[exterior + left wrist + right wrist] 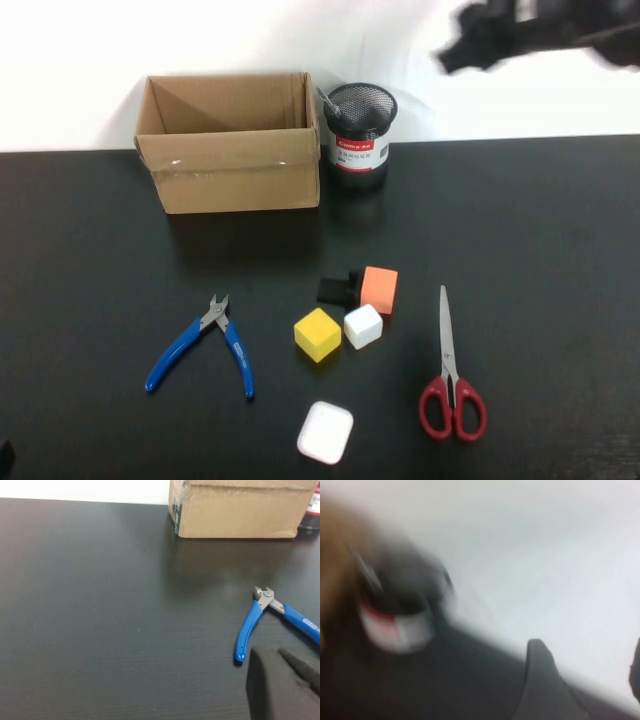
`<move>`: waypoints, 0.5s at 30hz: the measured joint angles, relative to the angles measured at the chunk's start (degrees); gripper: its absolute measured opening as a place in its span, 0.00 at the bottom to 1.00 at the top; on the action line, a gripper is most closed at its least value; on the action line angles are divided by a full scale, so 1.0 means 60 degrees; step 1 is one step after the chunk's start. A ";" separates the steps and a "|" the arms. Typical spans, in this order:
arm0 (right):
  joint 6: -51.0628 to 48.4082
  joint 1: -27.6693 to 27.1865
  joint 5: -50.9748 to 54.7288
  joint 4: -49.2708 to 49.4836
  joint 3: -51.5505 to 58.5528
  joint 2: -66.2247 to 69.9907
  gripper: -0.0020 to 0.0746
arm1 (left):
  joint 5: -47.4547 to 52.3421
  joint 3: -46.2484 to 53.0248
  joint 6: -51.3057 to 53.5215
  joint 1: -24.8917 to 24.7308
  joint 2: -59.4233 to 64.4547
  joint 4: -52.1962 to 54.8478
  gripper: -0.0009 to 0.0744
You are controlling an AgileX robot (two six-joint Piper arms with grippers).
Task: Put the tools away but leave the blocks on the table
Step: Pick up the scissors from the table
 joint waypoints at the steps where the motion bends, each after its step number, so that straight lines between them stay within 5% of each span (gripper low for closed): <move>1: -0.0147 -0.0040 0.0803 0.0069 0.0000 -0.0136 0.44 | 0.0000 0.0000 0.0000 0.0000 0.0000 0.0000 0.01; 4: -0.0830 -0.0194 0.2887 0.0423 0.0399 -0.0439 0.44 | 0.0000 0.0000 0.0000 0.0000 0.0000 0.0000 0.01; 15: -0.0659 -0.0899 0.1482 0.1868 0.6587 -0.4361 0.44 | 0.0000 0.0000 0.0000 0.0000 0.0000 0.0000 0.01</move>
